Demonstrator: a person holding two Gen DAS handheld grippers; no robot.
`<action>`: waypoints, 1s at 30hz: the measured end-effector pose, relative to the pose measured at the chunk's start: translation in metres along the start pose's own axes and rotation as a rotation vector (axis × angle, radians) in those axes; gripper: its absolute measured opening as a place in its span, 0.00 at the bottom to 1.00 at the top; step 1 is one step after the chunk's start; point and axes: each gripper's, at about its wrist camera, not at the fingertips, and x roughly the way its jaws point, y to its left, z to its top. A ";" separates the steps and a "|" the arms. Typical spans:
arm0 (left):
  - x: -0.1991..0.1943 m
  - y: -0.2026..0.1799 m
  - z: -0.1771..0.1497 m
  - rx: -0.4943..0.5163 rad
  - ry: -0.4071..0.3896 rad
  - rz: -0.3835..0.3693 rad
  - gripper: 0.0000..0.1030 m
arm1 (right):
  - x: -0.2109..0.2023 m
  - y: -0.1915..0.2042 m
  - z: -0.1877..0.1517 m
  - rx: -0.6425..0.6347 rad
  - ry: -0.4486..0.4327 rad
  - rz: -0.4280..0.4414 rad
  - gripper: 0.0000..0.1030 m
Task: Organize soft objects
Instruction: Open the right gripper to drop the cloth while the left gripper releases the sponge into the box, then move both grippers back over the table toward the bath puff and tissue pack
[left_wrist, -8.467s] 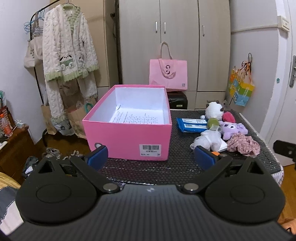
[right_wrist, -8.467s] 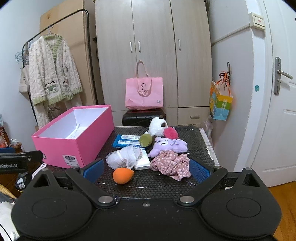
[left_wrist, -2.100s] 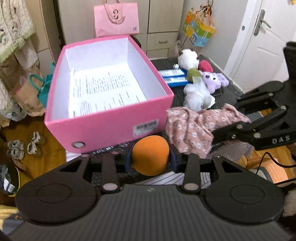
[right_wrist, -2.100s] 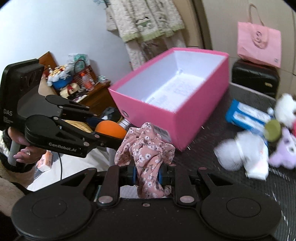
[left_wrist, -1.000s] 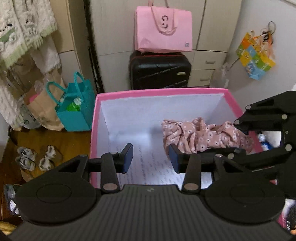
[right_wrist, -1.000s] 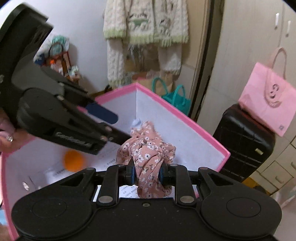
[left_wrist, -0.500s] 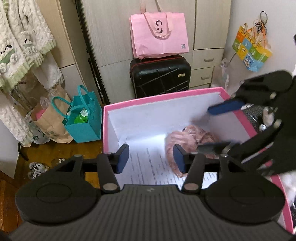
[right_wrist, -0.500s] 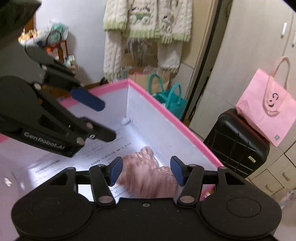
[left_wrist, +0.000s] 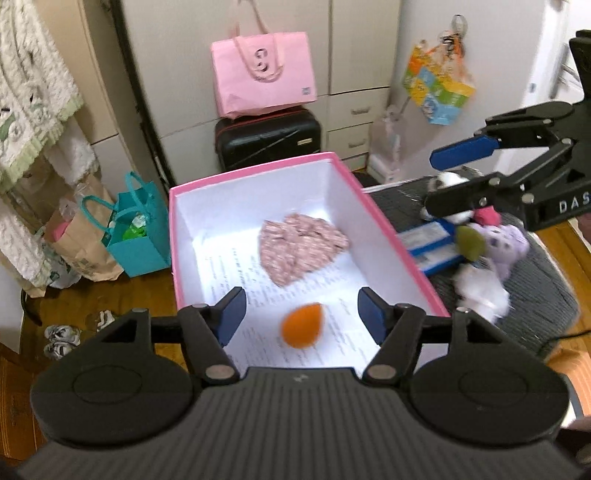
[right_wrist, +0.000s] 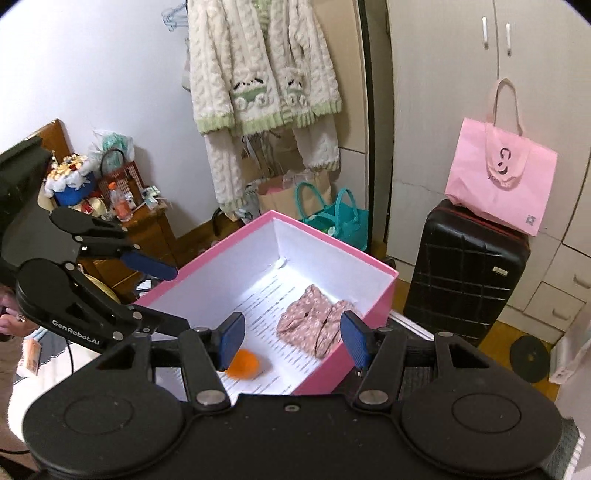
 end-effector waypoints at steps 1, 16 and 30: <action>-0.006 -0.007 -0.003 0.009 -0.007 -0.002 0.66 | -0.007 0.001 -0.003 -0.002 -0.007 -0.005 0.61; -0.050 -0.112 -0.040 0.235 -0.068 -0.104 0.69 | -0.107 0.024 -0.081 -0.035 -0.132 -0.108 0.61; -0.019 -0.185 -0.059 0.363 -0.107 -0.198 0.67 | -0.130 0.015 -0.161 -0.033 -0.130 -0.219 0.61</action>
